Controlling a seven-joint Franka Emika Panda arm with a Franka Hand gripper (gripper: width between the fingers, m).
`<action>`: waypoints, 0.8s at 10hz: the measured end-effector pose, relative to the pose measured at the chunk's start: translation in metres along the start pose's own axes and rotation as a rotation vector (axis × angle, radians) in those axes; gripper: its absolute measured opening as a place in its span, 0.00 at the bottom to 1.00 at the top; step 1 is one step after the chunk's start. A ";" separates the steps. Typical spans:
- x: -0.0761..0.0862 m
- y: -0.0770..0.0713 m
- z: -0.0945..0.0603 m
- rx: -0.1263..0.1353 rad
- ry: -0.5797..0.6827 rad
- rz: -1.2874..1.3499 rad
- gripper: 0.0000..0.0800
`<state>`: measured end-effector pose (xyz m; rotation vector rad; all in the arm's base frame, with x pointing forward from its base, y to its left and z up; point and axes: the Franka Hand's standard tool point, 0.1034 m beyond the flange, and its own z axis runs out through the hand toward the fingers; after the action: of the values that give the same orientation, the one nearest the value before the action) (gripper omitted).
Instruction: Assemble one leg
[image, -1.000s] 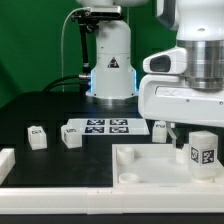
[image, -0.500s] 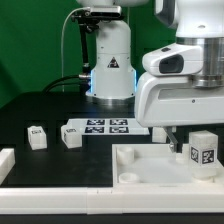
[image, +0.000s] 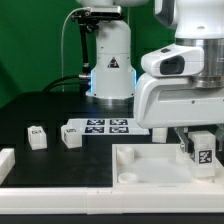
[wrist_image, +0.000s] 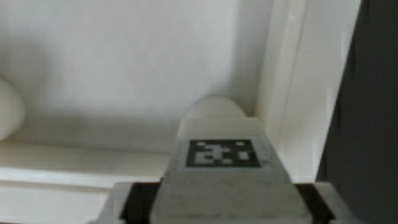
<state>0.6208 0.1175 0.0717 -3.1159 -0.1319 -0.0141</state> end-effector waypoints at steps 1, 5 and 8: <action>0.000 0.000 0.000 0.001 0.001 0.025 0.36; 0.001 -0.005 0.001 -0.003 0.009 0.696 0.36; 0.005 -0.010 0.002 -0.013 0.009 1.167 0.36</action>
Offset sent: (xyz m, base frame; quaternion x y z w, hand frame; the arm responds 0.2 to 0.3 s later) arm 0.0053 -0.0048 -0.0028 -0.0457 0.0157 0.2530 0.9663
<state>0.6249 0.1282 0.0703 -2.6827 1.6120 -0.0057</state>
